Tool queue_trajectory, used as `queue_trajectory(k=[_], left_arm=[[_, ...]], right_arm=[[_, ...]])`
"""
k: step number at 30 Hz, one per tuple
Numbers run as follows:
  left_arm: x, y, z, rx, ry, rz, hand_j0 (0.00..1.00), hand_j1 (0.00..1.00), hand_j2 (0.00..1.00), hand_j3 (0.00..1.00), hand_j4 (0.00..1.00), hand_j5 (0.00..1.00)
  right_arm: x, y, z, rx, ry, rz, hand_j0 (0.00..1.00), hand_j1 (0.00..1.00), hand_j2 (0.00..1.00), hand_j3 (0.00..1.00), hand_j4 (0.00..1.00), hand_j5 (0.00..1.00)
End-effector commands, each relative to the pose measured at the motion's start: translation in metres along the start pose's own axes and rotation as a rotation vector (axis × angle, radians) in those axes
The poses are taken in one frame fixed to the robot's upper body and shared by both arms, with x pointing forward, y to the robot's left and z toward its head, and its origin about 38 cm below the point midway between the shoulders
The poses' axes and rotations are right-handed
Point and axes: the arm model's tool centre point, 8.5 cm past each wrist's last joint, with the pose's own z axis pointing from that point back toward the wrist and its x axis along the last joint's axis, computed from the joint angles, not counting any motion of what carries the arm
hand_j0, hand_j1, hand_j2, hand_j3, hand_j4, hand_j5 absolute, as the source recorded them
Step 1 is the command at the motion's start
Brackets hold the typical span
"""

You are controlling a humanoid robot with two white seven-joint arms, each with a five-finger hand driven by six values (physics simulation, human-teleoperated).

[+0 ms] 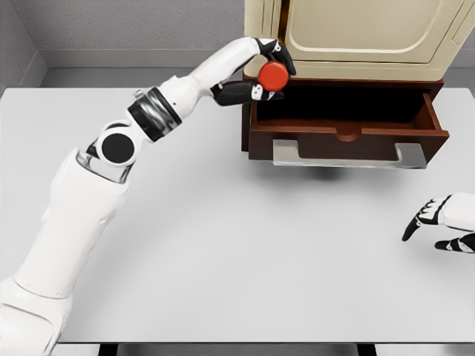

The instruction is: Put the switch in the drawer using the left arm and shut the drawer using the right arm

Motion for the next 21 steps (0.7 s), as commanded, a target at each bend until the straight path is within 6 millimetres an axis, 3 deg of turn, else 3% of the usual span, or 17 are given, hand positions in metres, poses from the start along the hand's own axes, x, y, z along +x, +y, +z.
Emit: queue_trajectory(k=[1,6,8,12,21], left_arm=[[0.001,-0.007,-0.004,-0.017,0.007,-0.023,0.37,0.37,0.37,0.37,0.37,0.37],[0.008,-0.012,-0.014,-0.041,-0.002,-0.072,0.37,0.37,0.37,0.37,0.37,0.37],[0.01,-0.011,-0.017,-0.043,-0.007,-0.084,0.37,0.37,0.37,0.37,0.37,0.37],[0.015,-0.011,-0.023,-0.064,-0.007,-0.148,0.37,0.37,0.37,0.37,0.37,0.37],[0.019,-0.01,-0.034,-0.098,-0.01,-0.231,0.39,0.39,0.39,0.39,0.39,0.39]], right_arm=[[0.0,-0.001,0.0,-0.006,-0.001,-0.005,0.65,0.65,0.65,0.65,0.65,0.65],[0.0,0.002,0.0,0.004,0.0,-0.01,0.65,0.65,0.65,0.65,0.65,0.65],[-0.002,0.015,-0.001,0.033,0.005,-0.034,0.65,0.65,0.65,0.65,0.65,0.65],[-0.001,0.01,0.001,0.02,0.005,-0.025,0.65,0.65,0.65,0.65,0.65,0.65],[-0.001,0.019,-0.001,0.038,0.001,-0.046,0.66,0.66,0.66,0.66,0.66,0.66]])
